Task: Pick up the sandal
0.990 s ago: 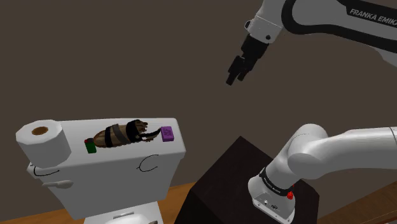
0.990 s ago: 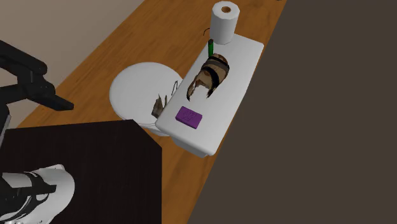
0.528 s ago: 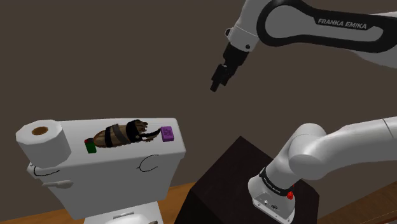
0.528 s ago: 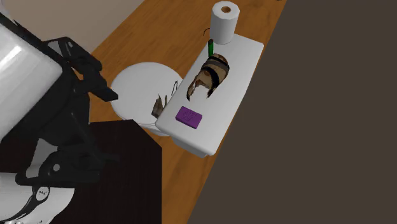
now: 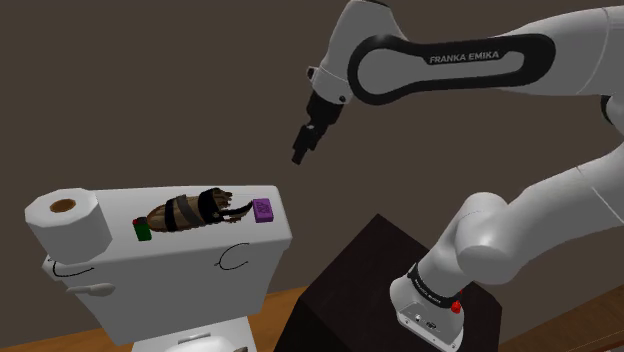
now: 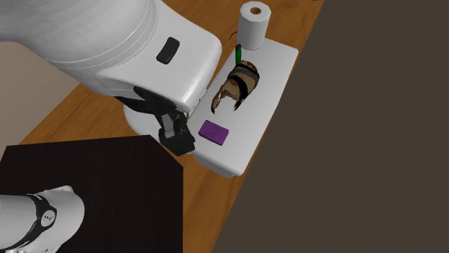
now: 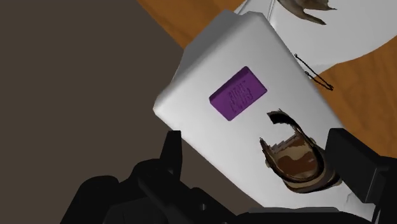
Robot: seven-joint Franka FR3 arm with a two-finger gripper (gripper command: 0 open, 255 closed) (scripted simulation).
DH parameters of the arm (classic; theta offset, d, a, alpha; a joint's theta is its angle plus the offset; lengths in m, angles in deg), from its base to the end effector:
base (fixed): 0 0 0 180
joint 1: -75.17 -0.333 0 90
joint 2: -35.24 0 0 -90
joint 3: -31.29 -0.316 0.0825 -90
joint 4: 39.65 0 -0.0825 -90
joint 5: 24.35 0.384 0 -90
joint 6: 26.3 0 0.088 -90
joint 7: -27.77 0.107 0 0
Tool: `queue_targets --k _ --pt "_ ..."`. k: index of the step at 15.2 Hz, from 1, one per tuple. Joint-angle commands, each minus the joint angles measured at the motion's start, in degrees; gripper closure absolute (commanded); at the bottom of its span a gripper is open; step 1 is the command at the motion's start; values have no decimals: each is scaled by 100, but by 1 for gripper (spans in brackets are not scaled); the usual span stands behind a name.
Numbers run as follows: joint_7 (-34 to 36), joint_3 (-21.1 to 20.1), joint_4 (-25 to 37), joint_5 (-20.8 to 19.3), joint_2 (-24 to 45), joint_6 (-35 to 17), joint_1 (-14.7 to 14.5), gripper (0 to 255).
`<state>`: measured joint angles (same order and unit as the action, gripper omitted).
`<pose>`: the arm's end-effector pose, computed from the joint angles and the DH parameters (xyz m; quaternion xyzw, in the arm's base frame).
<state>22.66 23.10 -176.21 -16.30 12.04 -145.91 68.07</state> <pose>0.4184 0.1250 0.4809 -0.9879 -0.1415 -0.0503 0.0391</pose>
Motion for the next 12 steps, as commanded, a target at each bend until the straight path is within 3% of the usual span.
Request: queue_targets --k 1,12 --pt "-153 -67 51 27 337 -311 -90 0" --pt "-706 -536 874 -125 2401 -1636 -542 0"
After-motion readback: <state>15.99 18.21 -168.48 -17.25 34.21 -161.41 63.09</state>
